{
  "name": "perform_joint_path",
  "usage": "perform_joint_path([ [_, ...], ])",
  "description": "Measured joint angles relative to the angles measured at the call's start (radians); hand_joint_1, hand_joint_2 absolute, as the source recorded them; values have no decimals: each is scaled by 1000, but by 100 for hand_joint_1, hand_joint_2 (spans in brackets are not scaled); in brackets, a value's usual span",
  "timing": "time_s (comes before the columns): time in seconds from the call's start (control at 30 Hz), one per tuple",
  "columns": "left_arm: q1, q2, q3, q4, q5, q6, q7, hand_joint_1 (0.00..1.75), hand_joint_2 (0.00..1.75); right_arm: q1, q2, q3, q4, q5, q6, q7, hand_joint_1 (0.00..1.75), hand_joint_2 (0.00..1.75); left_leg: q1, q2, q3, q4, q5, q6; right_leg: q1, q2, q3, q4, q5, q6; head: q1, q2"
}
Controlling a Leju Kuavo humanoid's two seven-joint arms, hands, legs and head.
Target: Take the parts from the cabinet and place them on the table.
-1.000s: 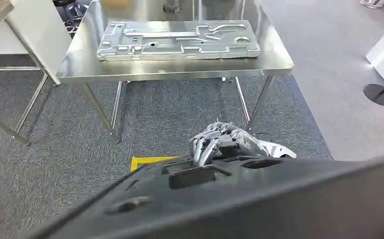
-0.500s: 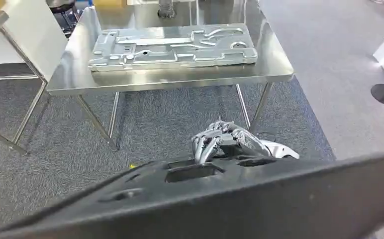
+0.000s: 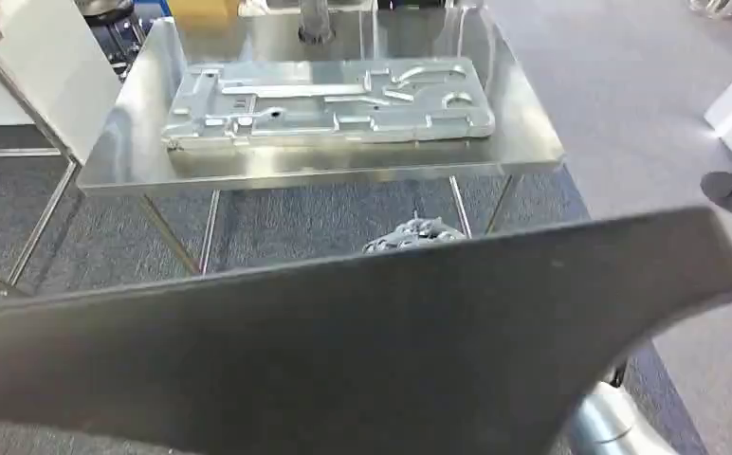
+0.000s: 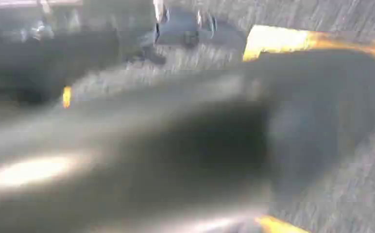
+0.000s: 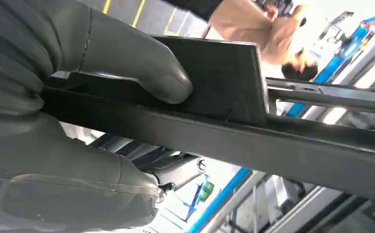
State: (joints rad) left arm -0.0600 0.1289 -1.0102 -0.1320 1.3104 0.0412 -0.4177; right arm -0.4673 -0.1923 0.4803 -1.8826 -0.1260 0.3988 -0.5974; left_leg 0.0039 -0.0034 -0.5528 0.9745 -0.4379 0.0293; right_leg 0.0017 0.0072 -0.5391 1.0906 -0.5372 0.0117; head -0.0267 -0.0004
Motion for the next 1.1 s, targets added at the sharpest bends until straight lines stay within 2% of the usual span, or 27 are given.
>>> perform_joint_path([
  [0.1,0,-1,-4,0,4,-2,1,0,0,8,0,-4,-2,18,-33,16,175,175,0,0,8,2,-15,1,-9,-1,-142,206,-83,11,5,0],
  [0.13,1,-2,-4,0,6,-2,2,0,0,11,0,-6,-2,27,-42,26,175,175,1,-1,15,2,-21,-1,-13,-1,-164,215,-78,14,4,0],
  [0.17,2,-3,-4,0,7,-2,3,0,0,13,0,-7,-1,31,-47,31,175,175,2,-1,25,2,-30,-3,-16,-2,-163,178,-45,17,5,0],
  [0.23,3,-5,-5,0,7,-2,3,0,0,13,0,-10,0,34,-54,35,175,175,6,-2,52,5,-51,-13,-21,-4,-113,10,78,19,5,0],
  [0.27,3,-5,-5,0,8,-2,3,0,0,13,-1,-11,1,35,-55,35,175,175,6,-3,52,6,-62,-20,-24,-8,-96,-70,146,19,8,0],
  [0.3,0,-5,-5,1,8,-2,3,0,0,14,-1,-13,4,35,-56,35,175,175,3,-4,59,15,-69,-26,-16,-9,-102,-77,112,8,8,0],
  [0.33,-1,-5,-5,1,8,-2,3,0,0,15,-1,-14,4,37,-56,36,175,175,2,-3,54,13,-75,-33,-15,-9,-102,-73,110,-4,9,0],
  [0.37,-1,-5,-5,1,8,-2,3,0,0,15,-2,-15,3,38,-55,38,175,175,2,-1,62,13,-80,-42,-15,-7,-101,-74,120,-10,9,0],
  [0.4,0,-5,-5,1,8,-2,4,0,0,15,-3,-16,4,39,-56,40,175,175,3,-1,69,16,-79,-46,-13,-6,-97,-75,114,-19,9,0],
  [0.43,-1,-5,-5,1,8,-2,3,0,0,15,-3,-17,3,42,-59,40,175,175,5,-1,73,15,-87,-53,-17,-4,-84,-76,114,-26,9,0],
  [0.47,-3,-5,-5,1,10,-2,3,0,0,14,-3,-17,3,51,-70,40,175,175,8,0,66,40,-94,-55,-17,-4,-73,-79,109,-32,9,0],
  [0.5,-5,-5,-5,1,11,-3,2,0,0,13,-3,-17,3,64,-91,40,175,175,9,0,36,97,-111,-59,-16,-5,-68,-79,102,-37,6,0],
  [0.6,-2,-5,-6,1,21,-5,2,0,0,13,-3,-18,3,108,-141,42,175,175,9,0,-109,316,-195,-65,-9,-3,-51,-79,81,-45,6,0],
  [0.63,2,-5,-7,1,22,-5,2,0,0,13,-4,-19,4,118,-149,44,175,175,9,0,-136,334,-189,-63,-6,-1,-41,-79,73,-45,6,0],
  [0.67,3,-5,-7,1,24,-5,3,0,0,13,-4,-20,4,121,-149,45,175,175,9,0,-136,303,-160,-58,-3,0,-29,-79,64,-46,6,0],
  [0.7,2,-5,-7,1,29,-5,5,0,0,13,-4,-21,4,124,-147,47,175,175,6,0,-119,237,-112,-50,1,1,-15,-79,55,-47,6,0],
  [0.73,2,-5,-7,1,32,-4,5,0,0,10,-4,-20,4,126,-146,49,175,175,2,0,-93,148,-45,-39,6,0,1,-79,45,-47,6,0],
  [0.77,3,-4,-7,2,32,-4,5,0,0,8,-4,-20,4,126,-144,52,175,175,-5,0,-71,65,19,-21,5,-1,10,-83,35,-47,6,0],
  [0.8,2,0,-7,4,35,-3,7,0,0,7,-4,-20,6,126,-143,53,175,175,-10,0,-72,58,22,-15,5,1,18,-84,32,-43,17,0],
  [0.83,2,-2,-7,4,38,-4,7,0,0,6,-4,-20,6,125,-140,57,175,175,-16,-1,-71,35,15,-9,0,1,14,-89,32,-36,16,0],
  [0.87,3,-2,-7,4,41,-5,8,0,0,6,-4,-20,6,124,-138,64,175,175,-19,-1,-67,37,23,-11,-3,2,17,-92,27,-29,9,0],
  [0.9,5,0,-7,4,41,-4,7,0,0,6,-5,-20,7,123,-136,65,175,175,-22,-4,-64,35,19,-7,-5,2,20,-97,24,-24,11,0],
  [0.93,4,2,-7,4,42,-4,7,0,0,2,-5,-21,5,118,-130,64,175,175,-16,-3,-51,16,20,-5,1,3,33,-107,21,-18,7,0],
  [0.97,5,0,-7,4,45,-4,5,0,0,3,-7,-24,1,115,-124,64,175,175,-7,-1,-30,-5,26,-5,-1,-2,40,-100,13,-15,11,0],
  [1.0,4,0,-7,4,48,-5,3,0,0,-2,-9,-25,-2,110,-119,58,175,175,-4,-1,-15,-16,23,1,1,-1,17,-52,-7,-11,18,0],
  [1.03,3,1,-7,4,51,-5,3,0,0,-4,-10,-27,-4,107,-115,53,175,175,-3,-1,-8,-17,18,5,-2,-1,-24,20,-35,-6,19,0],
  [1.1,2,0,-7,4,54,-5,1,0,0,-2,-10,-29,-5,111,-104,50,175,175,-3,-2,5,-15,2,2,-11,-1,-132,183,-84,3,19,0],
])
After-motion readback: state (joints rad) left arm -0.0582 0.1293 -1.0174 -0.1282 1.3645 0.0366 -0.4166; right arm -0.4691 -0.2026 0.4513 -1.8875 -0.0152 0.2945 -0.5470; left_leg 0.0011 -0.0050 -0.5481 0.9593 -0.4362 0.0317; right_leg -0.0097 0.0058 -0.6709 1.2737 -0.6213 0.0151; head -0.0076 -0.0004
